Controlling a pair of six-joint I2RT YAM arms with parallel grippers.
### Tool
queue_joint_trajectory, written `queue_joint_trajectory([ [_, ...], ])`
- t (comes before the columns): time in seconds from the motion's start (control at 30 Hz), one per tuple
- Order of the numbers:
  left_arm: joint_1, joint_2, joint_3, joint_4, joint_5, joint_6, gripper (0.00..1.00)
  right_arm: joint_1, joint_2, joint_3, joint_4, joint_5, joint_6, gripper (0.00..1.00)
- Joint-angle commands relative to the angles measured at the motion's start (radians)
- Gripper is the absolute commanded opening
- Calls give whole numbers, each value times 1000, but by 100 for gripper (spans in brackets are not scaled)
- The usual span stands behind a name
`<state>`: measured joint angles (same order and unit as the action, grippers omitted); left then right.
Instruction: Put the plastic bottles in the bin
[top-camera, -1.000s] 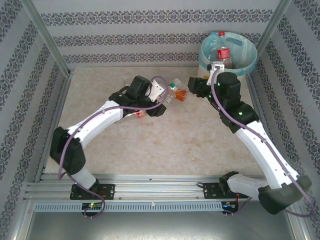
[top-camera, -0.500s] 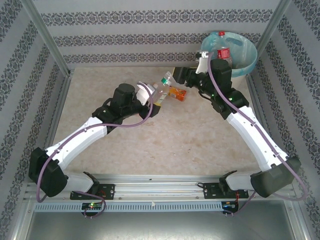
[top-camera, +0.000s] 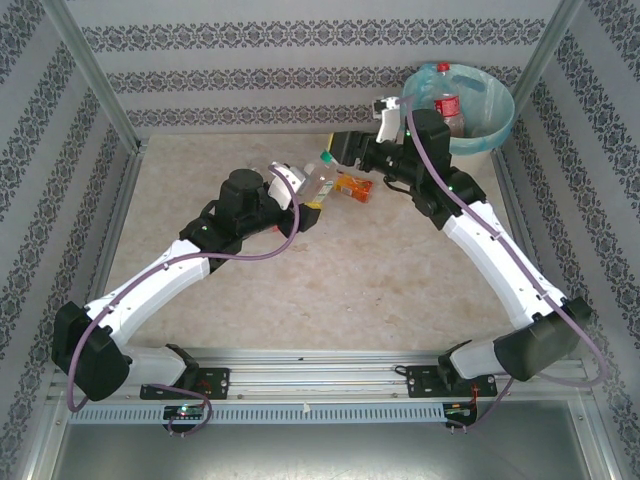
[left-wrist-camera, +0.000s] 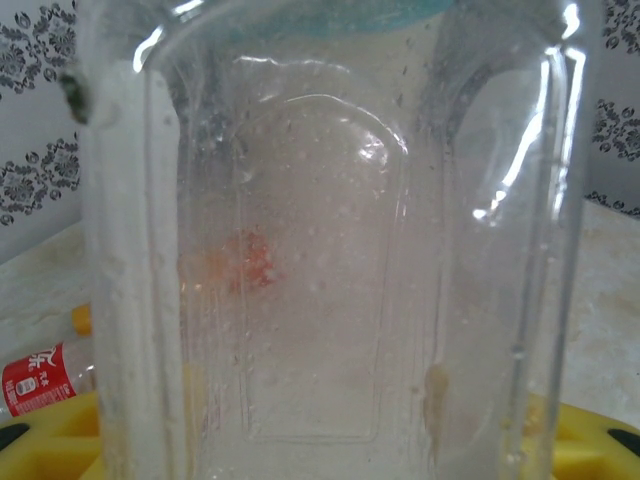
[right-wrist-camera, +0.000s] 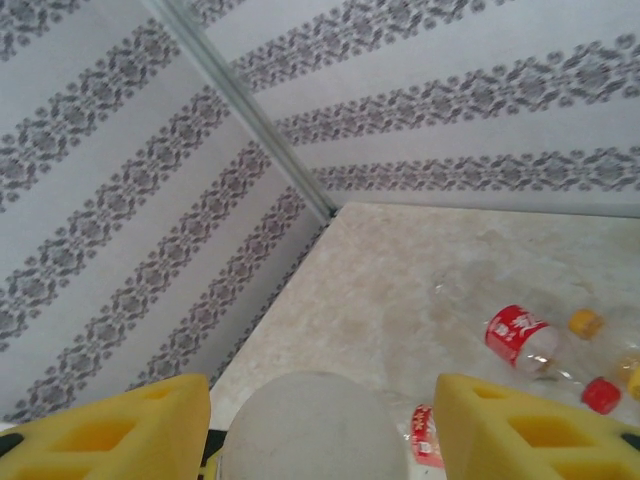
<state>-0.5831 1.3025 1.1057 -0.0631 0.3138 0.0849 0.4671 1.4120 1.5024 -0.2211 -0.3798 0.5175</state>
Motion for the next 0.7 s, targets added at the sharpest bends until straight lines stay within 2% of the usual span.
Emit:
queue_joint_trajectory([
  [0.0,-9,-29,-3,66,22,-5,52,16,16,32,-9,-50,-17,61],
  [0.07,-9,-29,-4,66,20,-7,52,18,17,33,-9,-50,-17,60],
  [0.3,-9,-33,-11,74,11,-8,53,18,2,32,-15,-36,-31,43],
  [0.37,-9,-35,-12,76,0,-18,60,18,-5,36,-24,-23,-40,38],
  [0.5,-9,-48,-17,93,-38,-45,83,14,-25,62,-55,55,-111,34],
  [0.6,-9,-69,-27,116,-47,-64,95,1,-22,151,-136,192,-238,31],
  [0.67,-9,-81,-30,125,-48,-67,97,-16,-8,216,-174,319,-332,29],
])
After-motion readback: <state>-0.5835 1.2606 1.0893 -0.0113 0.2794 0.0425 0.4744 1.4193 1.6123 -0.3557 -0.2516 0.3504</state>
